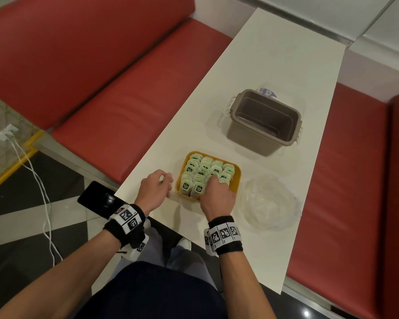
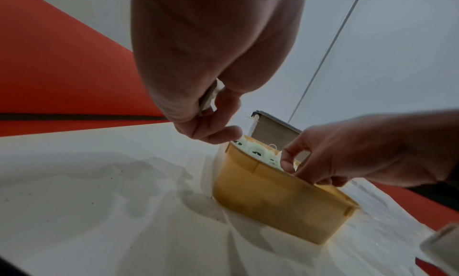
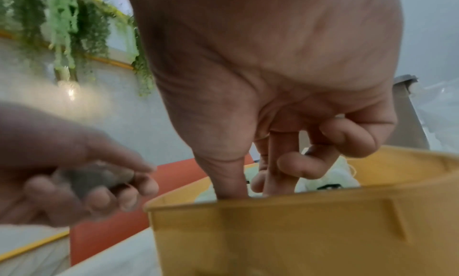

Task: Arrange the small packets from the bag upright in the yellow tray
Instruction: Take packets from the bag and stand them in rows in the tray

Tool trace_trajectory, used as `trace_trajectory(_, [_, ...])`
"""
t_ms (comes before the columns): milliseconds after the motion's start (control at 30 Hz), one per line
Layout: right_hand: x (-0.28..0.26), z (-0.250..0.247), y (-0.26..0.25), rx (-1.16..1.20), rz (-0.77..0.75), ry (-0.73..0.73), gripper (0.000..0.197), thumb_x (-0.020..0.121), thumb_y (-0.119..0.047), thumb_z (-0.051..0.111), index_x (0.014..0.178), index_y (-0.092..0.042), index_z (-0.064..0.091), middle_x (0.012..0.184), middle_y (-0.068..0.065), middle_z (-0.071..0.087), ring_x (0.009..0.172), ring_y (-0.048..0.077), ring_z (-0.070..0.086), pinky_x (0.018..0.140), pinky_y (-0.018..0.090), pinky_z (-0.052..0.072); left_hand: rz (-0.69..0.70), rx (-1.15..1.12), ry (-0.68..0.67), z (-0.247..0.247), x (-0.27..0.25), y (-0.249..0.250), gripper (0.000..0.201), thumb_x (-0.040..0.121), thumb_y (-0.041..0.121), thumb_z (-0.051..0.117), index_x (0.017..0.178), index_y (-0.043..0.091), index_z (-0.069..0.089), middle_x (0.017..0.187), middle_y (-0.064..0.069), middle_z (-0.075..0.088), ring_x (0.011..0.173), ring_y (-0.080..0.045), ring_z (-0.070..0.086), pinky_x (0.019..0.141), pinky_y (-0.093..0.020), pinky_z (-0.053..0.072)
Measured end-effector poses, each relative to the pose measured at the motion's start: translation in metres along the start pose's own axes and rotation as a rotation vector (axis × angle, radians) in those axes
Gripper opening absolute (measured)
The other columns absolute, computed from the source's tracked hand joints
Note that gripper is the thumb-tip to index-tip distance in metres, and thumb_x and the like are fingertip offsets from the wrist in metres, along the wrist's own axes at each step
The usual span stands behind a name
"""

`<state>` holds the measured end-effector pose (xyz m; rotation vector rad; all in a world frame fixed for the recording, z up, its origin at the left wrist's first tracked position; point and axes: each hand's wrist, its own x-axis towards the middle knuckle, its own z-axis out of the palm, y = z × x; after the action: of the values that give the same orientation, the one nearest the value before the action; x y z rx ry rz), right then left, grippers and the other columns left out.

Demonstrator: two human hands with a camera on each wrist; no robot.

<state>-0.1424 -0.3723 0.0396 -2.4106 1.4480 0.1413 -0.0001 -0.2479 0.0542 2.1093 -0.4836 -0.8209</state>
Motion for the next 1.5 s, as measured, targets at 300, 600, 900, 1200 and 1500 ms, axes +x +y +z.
trace_trajectory(300, [-0.002,-0.048,0.002,0.547,-0.04,-0.02,0.026,0.1,-0.053,0.07,0.093,-0.03,0.061,0.077,-0.008,0.075,0.075,0.009,0.069,0.071,0.034,0.056,-0.007,-0.311,-0.25,-0.01,-0.019,0.043,0.064,0.108,0.072,0.017,0.126,0.029,0.061,0.083,0.004,0.048,0.072,-0.012,0.047,0.067,-0.031,0.037])
trace_trajectory(600, [-0.014,-0.076,-0.008,0.847,-0.139,-0.206,0.022,0.094,-0.045,0.083,0.107,-0.03,0.073,0.089,-0.007,0.079,0.073,0.0,0.072,0.062,0.013,0.05,0.214,-0.418,-0.374,0.007,-0.034,0.063,0.058,0.1,0.07,0.008,0.137,0.032,0.033,0.121,0.001,0.049,0.093,0.016,0.055,0.083,-0.005,0.041])
trace_trajectory(900, [-0.017,-0.065,0.003,1.162,-0.09,-0.127,0.01,0.096,-0.027,0.082,0.099,-0.024,0.073,0.096,0.002,0.077,0.089,0.026,0.076,0.079,0.051,0.066,0.291,-0.331,-0.231,-0.005,-0.028,0.056,0.05,0.101,-0.004,0.063,0.14,0.024,0.049,0.118,-0.013,0.067,0.098,-0.012,0.067,0.083,-0.025,0.054])
trace_trajectory(1200, [-0.017,-0.075,0.025,0.859,-0.231,-0.056,0.042,0.089,-0.031,0.09,0.121,-0.029,0.063,0.119,-0.016,0.072,0.101,0.004,0.071,0.083,0.022,0.059,0.507,-0.092,-0.175,-0.014,-0.018,0.073,0.044,0.095,-0.001,0.075,0.128,0.026,0.066,0.102,0.003,0.076,0.098,-0.017,0.076,0.097,-0.034,0.062])
trace_trajectory(1500, [-0.008,-0.076,0.046,0.609,-0.235,0.029,0.018,0.092,-0.031,0.084,0.097,-0.034,0.067,0.082,-0.016,0.075,0.081,0.003,0.071,0.076,0.027,0.056,0.743,0.136,-0.246,0.011,-0.016,0.087,0.037,0.1,0.006,0.071,0.133,0.024,0.067,0.115,0.008,0.07,0.101,-0.009,0.072,0.096,-0.026,0.058])
